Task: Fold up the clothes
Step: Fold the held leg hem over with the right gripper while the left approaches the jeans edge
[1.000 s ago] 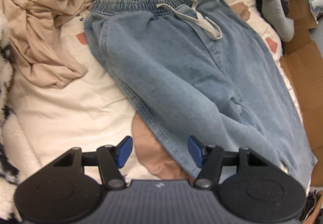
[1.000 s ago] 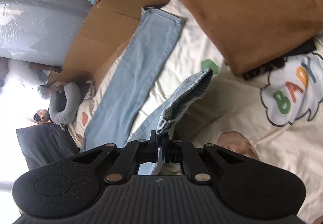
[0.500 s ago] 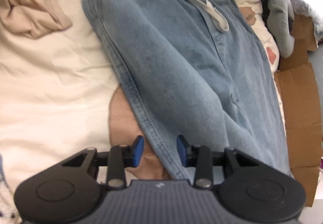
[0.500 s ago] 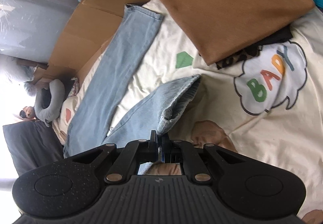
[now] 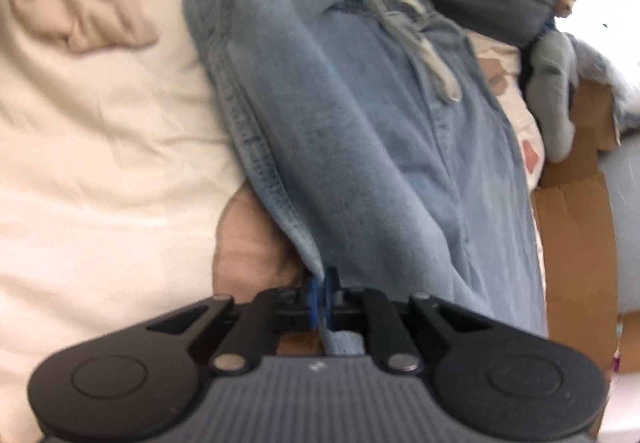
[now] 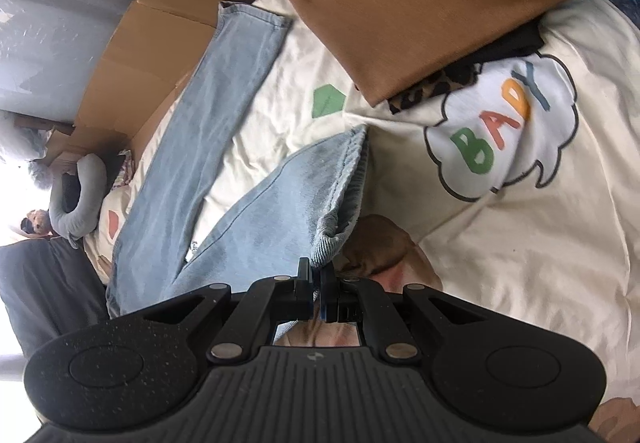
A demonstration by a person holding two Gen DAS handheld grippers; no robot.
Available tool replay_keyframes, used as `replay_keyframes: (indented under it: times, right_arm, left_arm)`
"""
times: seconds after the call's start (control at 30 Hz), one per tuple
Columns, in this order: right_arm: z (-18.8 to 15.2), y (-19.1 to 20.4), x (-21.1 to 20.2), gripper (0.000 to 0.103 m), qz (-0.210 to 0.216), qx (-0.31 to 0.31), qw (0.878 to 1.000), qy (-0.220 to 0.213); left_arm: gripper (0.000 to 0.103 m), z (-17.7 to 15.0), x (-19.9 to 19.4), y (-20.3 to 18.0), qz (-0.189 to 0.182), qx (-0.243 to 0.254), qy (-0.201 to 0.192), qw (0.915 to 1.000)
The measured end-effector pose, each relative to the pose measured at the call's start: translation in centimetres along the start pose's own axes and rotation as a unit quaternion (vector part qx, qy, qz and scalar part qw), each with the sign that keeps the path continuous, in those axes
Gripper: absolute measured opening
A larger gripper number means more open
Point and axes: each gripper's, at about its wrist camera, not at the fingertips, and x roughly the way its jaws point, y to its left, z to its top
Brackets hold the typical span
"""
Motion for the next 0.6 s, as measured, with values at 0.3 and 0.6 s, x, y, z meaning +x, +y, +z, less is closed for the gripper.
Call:
replay_keyframes:
  times: [0.3, 0.6]
  right_arm:
    - [-0.8, -1.2, -0.3, 0.001, -0.015, -0.004, 1.000, 0.000]
    - [-2.6, -4.3, 0.1, 0.001, -0.047, 0.001, 0.999, 0.020]
  left_arm:
    - [0.003, 0.0, -3.5, -0.3, 0.006, 0.024, -0.012, 0.9996]
    - [0.003, -1.0, -5.0, 1.5, 0.038, 0.039, 0.001, 0.9985]
